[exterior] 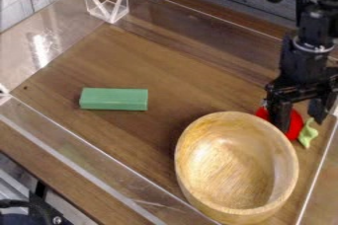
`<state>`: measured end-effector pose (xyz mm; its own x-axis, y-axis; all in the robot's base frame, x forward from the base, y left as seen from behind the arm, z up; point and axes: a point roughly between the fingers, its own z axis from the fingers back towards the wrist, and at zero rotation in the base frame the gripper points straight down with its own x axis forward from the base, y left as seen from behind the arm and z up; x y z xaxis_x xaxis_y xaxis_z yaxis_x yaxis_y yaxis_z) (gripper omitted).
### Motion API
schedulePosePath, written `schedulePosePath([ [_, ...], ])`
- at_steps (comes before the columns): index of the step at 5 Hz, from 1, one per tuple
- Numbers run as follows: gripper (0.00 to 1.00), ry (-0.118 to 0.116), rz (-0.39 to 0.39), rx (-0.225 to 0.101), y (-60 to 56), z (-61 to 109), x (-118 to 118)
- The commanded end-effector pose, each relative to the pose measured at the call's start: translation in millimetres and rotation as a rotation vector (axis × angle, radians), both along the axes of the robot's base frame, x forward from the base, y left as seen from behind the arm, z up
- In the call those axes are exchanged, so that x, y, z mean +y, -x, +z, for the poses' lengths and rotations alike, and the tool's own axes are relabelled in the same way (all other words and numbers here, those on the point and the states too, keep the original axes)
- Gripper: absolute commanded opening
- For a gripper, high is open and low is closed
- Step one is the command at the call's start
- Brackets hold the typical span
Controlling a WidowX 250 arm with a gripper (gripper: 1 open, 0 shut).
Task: Move the red object to the left side of the table
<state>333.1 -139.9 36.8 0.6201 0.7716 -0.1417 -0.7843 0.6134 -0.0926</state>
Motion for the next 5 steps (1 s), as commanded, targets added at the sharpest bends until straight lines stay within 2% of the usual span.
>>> schedulePosePath([
  [1, 1.00, 0.020, 0.011, -0.057, -10.9, 8.4, -5.7],
  [5, 1.00, 0.016, 0.066, -0.061, -13.8, -15.9, -4.7],
])
